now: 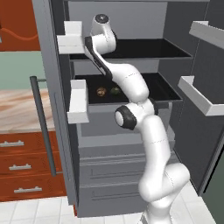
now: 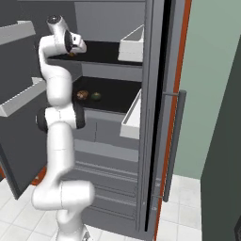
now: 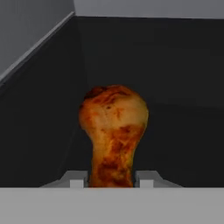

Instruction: Gather the squash and potato from the fridge and place them on a tray on the dining counter. Then gather the chicken drumstick and steak from the fridge and place them on the other tray.

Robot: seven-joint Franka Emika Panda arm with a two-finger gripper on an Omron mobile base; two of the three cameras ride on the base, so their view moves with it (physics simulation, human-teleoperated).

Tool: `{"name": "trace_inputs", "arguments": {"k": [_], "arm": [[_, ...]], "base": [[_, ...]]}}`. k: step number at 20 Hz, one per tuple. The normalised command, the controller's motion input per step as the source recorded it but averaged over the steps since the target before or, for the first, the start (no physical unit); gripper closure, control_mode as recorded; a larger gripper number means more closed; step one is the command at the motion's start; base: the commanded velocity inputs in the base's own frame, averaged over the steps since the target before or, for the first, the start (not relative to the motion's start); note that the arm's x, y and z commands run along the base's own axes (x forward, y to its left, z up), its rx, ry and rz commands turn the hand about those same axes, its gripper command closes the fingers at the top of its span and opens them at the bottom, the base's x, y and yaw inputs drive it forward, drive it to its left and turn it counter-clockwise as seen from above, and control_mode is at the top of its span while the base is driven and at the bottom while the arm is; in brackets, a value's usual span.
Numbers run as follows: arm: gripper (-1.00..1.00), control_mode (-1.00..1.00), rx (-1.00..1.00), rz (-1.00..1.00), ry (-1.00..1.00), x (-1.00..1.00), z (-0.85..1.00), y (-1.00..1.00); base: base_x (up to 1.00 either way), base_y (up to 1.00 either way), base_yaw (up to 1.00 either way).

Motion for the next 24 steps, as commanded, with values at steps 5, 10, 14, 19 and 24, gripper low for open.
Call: {"name": "trace_inputs", "arguments": {"k": [5, 10, 14, 19, 24], "arm": [[1.00, -1.00, 0.01, -0.13, -0.03, -0.19, -1.00, -0.25], [1.00, -1.00, 0.18, -0.04, -0.23, -0.71, -0.97, -0.77], [1.00, -1.00, 0.29, 0.00, -0.24, -0.66, -0.86, -0.86], [1.00, -1.00, 0.34, 0.00, -0.35, -0.65, -0.26, -0.52], [1.00, -1.00, 0.24, 0.00, -0.23, -0.57, 0.20, 0.07]], "base": [[0.00, 0.00, 0.00], [0.00, 0.00, 0.00], [0.00, 0.00, 0.00], [0.00, 0.00, 0.00], [0.00, 0.00, 0.00]]}}
